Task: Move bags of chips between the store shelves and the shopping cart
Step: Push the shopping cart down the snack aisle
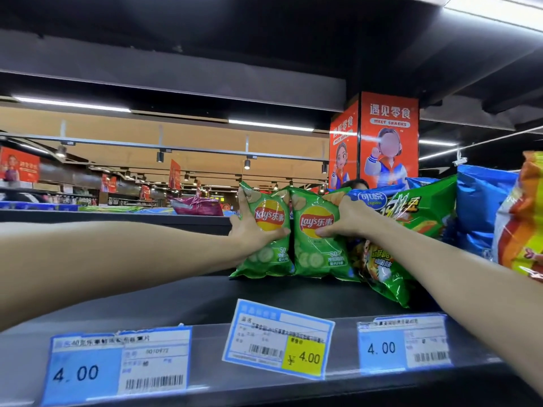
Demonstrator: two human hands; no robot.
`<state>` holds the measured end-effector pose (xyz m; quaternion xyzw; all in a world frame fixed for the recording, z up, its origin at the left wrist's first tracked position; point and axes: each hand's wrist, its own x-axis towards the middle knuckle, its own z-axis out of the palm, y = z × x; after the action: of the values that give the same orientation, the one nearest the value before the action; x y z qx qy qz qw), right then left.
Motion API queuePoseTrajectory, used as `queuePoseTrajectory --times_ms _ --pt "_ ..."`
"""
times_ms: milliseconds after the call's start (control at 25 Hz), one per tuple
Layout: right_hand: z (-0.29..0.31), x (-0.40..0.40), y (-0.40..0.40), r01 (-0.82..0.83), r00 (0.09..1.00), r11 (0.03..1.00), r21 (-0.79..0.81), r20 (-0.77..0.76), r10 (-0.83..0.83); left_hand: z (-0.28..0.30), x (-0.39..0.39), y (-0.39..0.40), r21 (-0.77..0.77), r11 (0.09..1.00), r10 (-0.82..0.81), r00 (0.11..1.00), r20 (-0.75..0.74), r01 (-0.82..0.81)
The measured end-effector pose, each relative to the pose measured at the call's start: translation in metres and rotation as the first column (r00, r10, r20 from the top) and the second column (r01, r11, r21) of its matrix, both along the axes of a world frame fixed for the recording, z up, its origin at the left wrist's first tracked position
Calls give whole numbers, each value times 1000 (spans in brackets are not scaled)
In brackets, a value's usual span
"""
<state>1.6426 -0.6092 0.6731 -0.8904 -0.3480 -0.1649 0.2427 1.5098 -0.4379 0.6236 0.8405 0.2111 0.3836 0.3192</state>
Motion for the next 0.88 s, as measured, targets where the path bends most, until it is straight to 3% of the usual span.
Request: queuePoseTrajectory --times_ms 120,320,480,720,880 --pt "2 -10 -5 41 994 998 -39 104 -37 2 -4 6 58 998 12 997 -79 -7" --pt "10 -30 -9 60 998 996 60 -38 -57 5 -26 13 72 997 26 984 -174 -14" --pt "15 -44 -29 81 992 995 63 93 -87 20 -57 10 166 986 49 972 -229 -10" --pt "17 -98 -32 -127 918 991 -48 374 136 39 -125 -30 499 863 212 954 -213 -80" --pt "13 -148 -29 -301 849 946 -122 418 324 36 -179 -57 605 784 313 930 -194 -138"
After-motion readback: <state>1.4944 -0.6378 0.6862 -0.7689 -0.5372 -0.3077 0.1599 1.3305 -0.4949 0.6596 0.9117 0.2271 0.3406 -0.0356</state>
